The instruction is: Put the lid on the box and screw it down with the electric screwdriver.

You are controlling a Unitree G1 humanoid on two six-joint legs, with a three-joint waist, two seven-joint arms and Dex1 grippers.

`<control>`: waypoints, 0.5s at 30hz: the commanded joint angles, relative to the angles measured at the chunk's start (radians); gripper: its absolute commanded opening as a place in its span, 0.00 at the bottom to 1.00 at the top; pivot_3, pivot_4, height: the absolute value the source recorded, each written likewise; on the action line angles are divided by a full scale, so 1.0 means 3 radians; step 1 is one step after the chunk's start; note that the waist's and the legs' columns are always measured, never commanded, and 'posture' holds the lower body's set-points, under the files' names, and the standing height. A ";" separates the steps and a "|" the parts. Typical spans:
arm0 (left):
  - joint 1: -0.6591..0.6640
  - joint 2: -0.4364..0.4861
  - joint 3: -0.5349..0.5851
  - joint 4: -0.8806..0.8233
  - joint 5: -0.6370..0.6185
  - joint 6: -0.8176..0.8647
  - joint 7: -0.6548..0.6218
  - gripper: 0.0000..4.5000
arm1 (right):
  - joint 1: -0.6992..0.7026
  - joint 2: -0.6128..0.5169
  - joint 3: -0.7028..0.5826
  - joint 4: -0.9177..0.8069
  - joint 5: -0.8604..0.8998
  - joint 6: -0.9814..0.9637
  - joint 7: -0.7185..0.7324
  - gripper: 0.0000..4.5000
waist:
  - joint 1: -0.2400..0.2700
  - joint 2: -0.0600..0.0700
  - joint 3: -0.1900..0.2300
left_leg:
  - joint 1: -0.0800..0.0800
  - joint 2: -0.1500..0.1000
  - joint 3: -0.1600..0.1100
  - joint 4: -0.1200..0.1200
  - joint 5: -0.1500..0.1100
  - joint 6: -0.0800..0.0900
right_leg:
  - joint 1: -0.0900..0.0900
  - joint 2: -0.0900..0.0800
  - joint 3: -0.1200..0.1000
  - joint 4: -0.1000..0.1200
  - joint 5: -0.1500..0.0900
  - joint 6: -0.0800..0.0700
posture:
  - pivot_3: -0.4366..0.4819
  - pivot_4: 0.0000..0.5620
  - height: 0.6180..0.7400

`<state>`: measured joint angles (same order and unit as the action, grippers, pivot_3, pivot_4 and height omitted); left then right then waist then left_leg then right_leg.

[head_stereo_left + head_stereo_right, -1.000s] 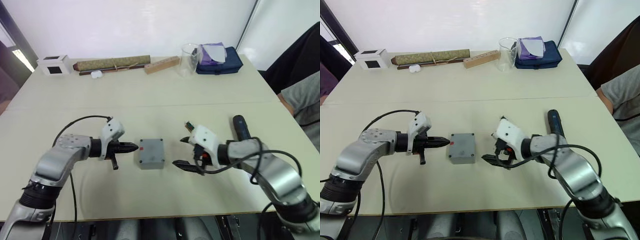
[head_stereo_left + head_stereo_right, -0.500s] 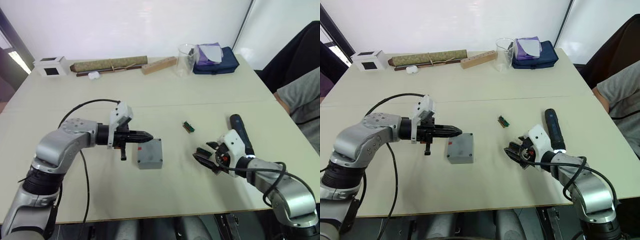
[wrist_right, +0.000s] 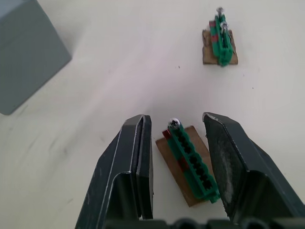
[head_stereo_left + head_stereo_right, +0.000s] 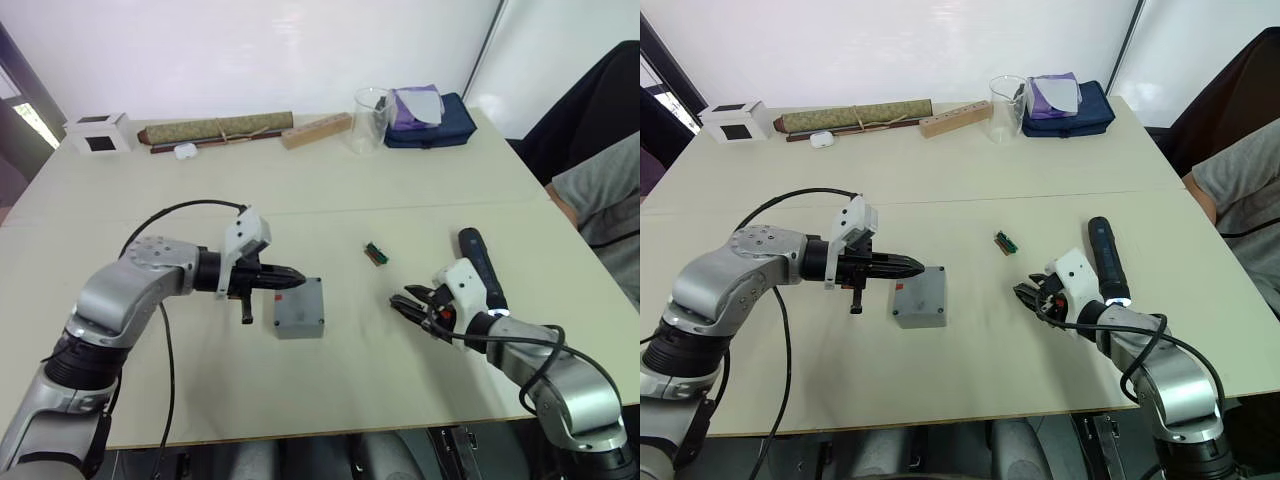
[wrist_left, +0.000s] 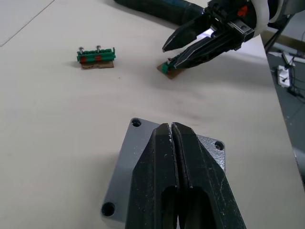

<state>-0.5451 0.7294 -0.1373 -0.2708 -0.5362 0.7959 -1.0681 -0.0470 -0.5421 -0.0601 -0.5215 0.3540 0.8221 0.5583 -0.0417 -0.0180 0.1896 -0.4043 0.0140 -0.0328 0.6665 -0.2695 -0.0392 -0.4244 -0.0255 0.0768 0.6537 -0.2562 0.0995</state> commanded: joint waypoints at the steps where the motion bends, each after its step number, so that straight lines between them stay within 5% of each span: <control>1: -0.0006 0.0011 0.0045 -0.0029 0.0014 -0.0078 0.0008 0.00 | 0.0003 -0.0044 -0.0001 0.0002 -0.0020 -0.0120 0.0003 0.44 | 0.0000 0.0000 0.0000 | 0.0000 0.0000 0.0000 0.0000 0.0000 0.0000 | 0.0000 0.0000 0.0000 0.0000 0.0000 0.0000 | 0.48 0.27 1.00; 3: 0.0024 0.0000 0.0050 -0.0030 0.0016 -0.0077 0.0023 0.00 | 0.0006 -0.0042 0.0023 0.0033 -0.0041 -0.0157 -0.0011 0.44 | 0.0000 0.0000 0.0000 | 0.0000 0.0000 0.0000 0.0000 0.0000 0.0000 | 0.0000 0.0000 0.0000 0.0000 0.0000 0.0000 | 0.48 0.27 1.00; 9: 0.0079 0.0000 0.0041 -0.0027 0.0035 -0.0101 0.0040 0.00 | -0.0031 -0.0007 0.0057 0.0085 -0.0049 -0.0227 -0.0041 0.03 | 0.0000 0.0000 0.0000 | 0.0000 0.0000 0.0000 0.0000 0.0000 0.0000 | 0.0000 0.0000 0.0000 0.0000 0.0000 0.0000 | 0.48 0.27 1.00; 15: 0.0084 -0.0007 0.0023 0.0015 0.0074 -0.0143 0.0039 0.00 | -0.0039 -0.0034 0.0065 0.0075 -0.0039 -0.0235 -0.0038 0.03 | 0.0000 0.0000 0.0000 | 0.0000 0.0000 0.0000 0.0000 0.0000 0.0000 | 0.0000 0.0000 0.0000 0.0000 0.0000 0.0000 | 0.48 0.27 1.00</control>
<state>-0.5156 0.7273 -0.1405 -0.2550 -0.5129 0.7713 -1.0599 -0.0475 -0.5474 -0.0366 -0.4831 0.3375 0.7659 0.5467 -0.0417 -0.0180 0.1896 -0.4043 0.0140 -0.0328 0.6666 -0.2695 -0.0392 -0.4245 -0.0255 0.0769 0.6537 -0.2562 0.0995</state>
